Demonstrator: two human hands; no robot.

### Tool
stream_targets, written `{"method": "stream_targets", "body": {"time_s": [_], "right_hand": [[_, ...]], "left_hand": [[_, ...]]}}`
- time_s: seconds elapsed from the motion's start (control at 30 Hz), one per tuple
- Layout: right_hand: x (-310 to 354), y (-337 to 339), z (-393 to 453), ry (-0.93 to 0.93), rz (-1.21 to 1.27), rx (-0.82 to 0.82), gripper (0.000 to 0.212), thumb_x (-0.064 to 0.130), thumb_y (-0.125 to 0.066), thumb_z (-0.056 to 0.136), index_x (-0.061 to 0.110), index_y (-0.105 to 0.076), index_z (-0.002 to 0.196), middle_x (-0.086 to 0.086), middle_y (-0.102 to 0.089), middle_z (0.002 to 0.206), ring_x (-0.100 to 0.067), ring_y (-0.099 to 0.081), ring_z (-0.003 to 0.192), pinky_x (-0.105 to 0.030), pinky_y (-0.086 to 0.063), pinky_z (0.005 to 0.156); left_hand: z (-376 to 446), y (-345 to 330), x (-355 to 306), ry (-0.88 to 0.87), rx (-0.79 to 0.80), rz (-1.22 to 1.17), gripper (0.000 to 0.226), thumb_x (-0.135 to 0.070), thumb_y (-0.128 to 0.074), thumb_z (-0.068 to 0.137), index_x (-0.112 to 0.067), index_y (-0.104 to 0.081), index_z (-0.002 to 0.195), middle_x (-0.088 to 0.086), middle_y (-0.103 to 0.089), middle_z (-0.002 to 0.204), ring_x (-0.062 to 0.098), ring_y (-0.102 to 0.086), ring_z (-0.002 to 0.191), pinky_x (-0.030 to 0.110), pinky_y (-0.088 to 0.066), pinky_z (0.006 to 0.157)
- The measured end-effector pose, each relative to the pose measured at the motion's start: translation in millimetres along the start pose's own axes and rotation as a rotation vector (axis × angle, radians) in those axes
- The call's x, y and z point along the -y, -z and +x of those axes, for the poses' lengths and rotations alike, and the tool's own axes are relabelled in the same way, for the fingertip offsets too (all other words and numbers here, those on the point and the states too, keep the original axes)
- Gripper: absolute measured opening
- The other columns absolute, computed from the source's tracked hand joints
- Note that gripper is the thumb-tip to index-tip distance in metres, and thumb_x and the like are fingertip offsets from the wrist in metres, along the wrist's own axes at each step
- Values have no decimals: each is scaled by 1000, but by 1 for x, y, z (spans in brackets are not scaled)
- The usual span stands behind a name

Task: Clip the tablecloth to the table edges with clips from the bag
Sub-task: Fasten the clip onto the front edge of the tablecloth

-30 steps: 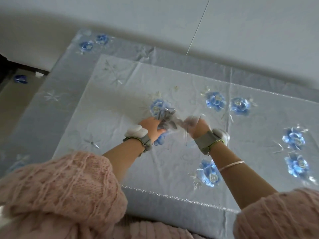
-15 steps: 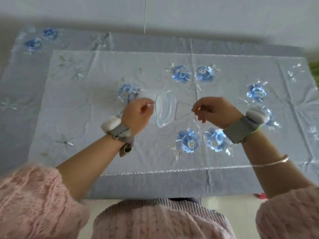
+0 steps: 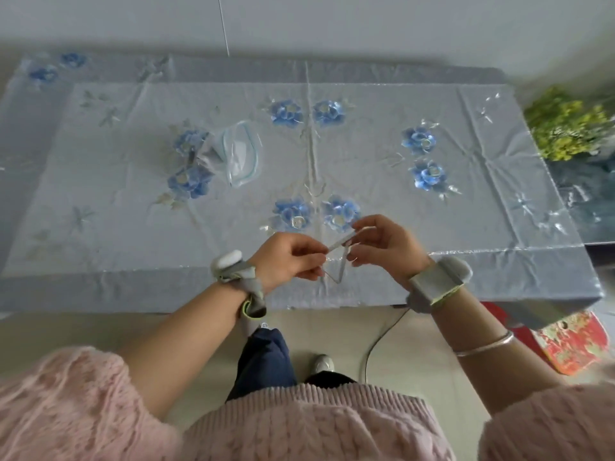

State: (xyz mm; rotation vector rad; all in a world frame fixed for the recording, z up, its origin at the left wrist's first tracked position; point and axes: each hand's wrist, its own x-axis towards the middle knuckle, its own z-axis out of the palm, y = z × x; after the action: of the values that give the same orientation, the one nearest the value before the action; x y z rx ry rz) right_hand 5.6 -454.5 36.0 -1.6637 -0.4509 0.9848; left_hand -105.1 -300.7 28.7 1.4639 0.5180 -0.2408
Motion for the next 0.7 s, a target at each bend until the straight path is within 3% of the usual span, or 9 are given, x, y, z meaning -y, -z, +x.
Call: {"method": "stream_targets", "body": {"time_s": [0.07, 0.17, 0.3, 0.4, 0.47, 0.53, 0.6, 0.7], "right_hand": [[-15, 2, -19, -28, 23, -48, 40, -16, -52, 80, 2, -45, 115, -5, -65, 75, 0, -64, 50, -14, -55, 49], [-34, 0, -31, -75, -14, -65, 46, -8, -56, 81, 2, -42, 123, -11, -62, 93, 4, -64, 53, -11, -54, 51], [-47, -3, -40, -77, -140, -65, 22, -1, -55, 84, -7, -60, 104, 1, -63, 69, 6, -58, 46, -7, -49, 47], [-50, -4, -46, 28, -347, -158, 17, -1, -53, 84, -4, -68, 91, 7, -59, 60, 7, -53, 40, -3, -42, 46], [-49, -1, -51, 75, -491, -176, 16, 3, -56, 83, 0, -70, 90, 2, -61, 64, 7, -52, 41, -4, -38, 49], [-51, 0, -58, 48, -602, -65, 15, 8, -59, 82, 4, -71, 90, -1, -62, 69, 8, -52, 43, -3, -37, 50], [-56, -3, -66, -6, -648, 76, 15, 10, -60, 82, 6, -72, 89, -2, -66, 72, 8, -53, 45, -1, -38, 51], [-69, -13, -77, -57, -636, 141, 15, 9, -59, 83, 3, -72, 88, -5, -67, 72, 9, -53, 43, 2, -37, 48]], "left_hand": [[-11, -23, 10, 22, -95, -134, 20, 7, -56, 83, -11, -60, 73, -1, -63, 57, 1, -63, 44, 10, -54, 47], [-21, -48, 21, 44, -136, -292, 23, 9, -52, 84, -10, -58, 71, -4, -65, 44, 2, -63, 42, 11, -53, 45], [-30, -69, 28, 30, -156, -443, 25, 10, -47, 85, -9, -57, 71, -4, -66, 41, 2, -63, 42, 11, -53, 45], [-35, -74, 34, 50, -187, -347, 18, 3, -51, 86, -9, -60, 75, -6, -68, 54, -1, -62, 43, 10, -50, 42], [-34, -70, 37, 60, -235, -254, 9, -3, -53, 87, -5, -62, 87, -3, -63, 69, -5, -61, 44, 8, -48, 41], [-33, -63, 40, 67, -232, -210, 17, -5, -52, 88, -7, -59, 104, -2, -59, 77, -7, -61, 47, 7, -48, 43], [-32, -59, 42, 76, -151, -118, 21, -3, -51, 89, -12, -56, 107, -4, -60, 79, -8, -62, 52, 7, -48, 45], [-32, -58, 48, 122, -24, 77, 23, 6, -50, 87, 7, -57, 109, 1, -59, 73, -8, -62, 50, 5, -49, 47]]}}
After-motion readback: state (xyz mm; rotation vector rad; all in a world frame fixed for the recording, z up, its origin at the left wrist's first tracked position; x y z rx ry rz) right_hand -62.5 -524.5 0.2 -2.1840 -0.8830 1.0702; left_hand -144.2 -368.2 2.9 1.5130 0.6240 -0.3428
